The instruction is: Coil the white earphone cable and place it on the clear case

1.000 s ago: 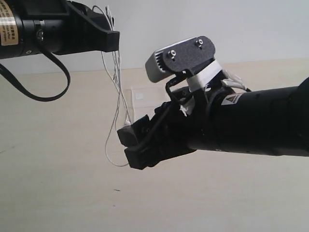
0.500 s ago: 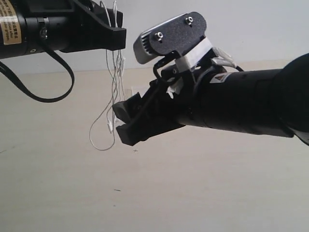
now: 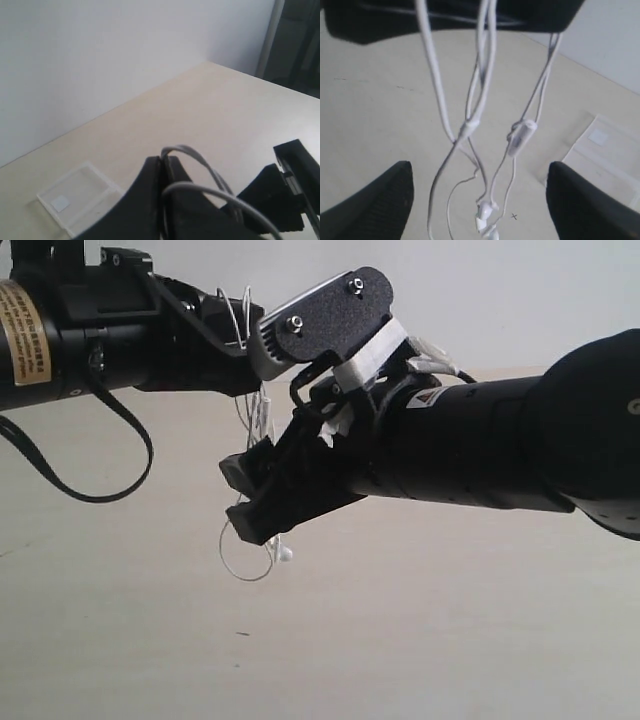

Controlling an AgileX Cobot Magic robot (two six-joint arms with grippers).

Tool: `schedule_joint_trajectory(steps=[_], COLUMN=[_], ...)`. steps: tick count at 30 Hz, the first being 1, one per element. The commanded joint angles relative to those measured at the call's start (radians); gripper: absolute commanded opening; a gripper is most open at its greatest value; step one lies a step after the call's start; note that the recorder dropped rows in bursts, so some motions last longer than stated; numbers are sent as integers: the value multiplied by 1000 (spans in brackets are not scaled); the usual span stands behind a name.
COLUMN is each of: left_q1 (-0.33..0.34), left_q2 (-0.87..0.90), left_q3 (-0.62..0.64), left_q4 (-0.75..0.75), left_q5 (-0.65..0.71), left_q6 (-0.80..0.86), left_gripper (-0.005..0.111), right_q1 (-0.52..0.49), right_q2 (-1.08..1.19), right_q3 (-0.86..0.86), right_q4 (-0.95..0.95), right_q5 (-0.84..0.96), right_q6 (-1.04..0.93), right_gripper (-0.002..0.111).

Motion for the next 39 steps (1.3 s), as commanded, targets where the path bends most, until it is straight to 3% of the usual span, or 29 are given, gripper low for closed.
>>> schedule_joint_trajectory(steps=[1,6,9,12,15,20,32,39], left_q1=[1,29,79,150,239,312,318,449], left_q2=[0,-4,-6,-6,-2,-2,63,109], left_q3=[9,9,9,9,9,9,5,4], left_q4=[32,80,158,358,464,613,636,638], left_q5=[-55,-74,-97,-252,-436,-552,-632,-763], left_q6=[-12,-15,-120,-317,-453,-505,-466,-452], left_gripper=[0,0,0,0,0,0,0,0], right_q1=[4,4,4,4,4,4,4,4], right_q2=[3,3,3,3,3,3,3,1], right_q3=[-7,-7,-7,-7,-7,-7,-7,-7], right_q4=[-8,-8,-24,-32,-41,-44,-44,-44], right_q5=[-3,29,29,16,3,-11,54,94], right_q6=[-8,-8,-8,-8,-8,-8,-10,-18], right_gripper=[70,70,70,70,70,70,70,70])
